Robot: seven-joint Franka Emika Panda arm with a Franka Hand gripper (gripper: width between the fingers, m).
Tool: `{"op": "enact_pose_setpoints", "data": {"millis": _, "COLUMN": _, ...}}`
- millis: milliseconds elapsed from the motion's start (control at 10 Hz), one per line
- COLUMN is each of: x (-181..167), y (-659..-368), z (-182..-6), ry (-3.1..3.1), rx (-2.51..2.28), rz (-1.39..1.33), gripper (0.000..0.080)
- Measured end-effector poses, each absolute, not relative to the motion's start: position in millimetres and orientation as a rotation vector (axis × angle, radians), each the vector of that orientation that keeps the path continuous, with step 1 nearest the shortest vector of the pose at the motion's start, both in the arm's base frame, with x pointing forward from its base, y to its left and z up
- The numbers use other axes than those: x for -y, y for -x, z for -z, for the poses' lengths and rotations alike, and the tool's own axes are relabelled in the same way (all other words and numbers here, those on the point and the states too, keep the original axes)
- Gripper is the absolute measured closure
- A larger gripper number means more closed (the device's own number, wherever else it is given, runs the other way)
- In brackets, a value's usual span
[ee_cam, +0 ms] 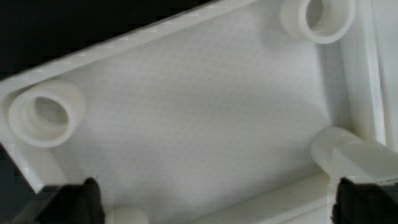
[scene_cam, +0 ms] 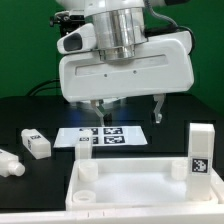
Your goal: Assemble desk
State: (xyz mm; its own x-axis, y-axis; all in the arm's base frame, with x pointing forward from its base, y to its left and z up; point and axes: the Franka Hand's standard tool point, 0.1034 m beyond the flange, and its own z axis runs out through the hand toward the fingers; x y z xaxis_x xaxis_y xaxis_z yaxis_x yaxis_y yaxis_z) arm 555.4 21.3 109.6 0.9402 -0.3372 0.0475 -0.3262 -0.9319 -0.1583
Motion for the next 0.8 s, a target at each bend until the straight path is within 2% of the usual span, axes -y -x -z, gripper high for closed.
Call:
{"op": "enact_pose_setpoints", "data": {"millis": 200, "x": -18.7, "y": -554.7, "z": -108.1, "ry": 2.988, "rx": -0.263, "rz": 0.126, "gripper": 0.015}}
{"op": "enact_pose_setpoints", "data": {"millis": 400, "x": 9.6, "y": -539.0, "z": -90.7, "ry": 3.03, "rx": -0.011, "rz": 0.06, "gripper": 0.015}}
{"op": "enact_pose_setpoints", "data": {"millis": 600, "x": 26.3, "y": -517.6, "z": -68.9, "ry": 3.02, "rx": -0.09, "rz": -0.088, "gripper": 0.015}}
{"op": "enact_pose_setpoints", "data": {"millis": 800, "x": 31.7, "y": -517.3, "z": -65.7, "ry": 3.019, "rx": -0.106, "rz": -0.092, "gripper": 0.015}}
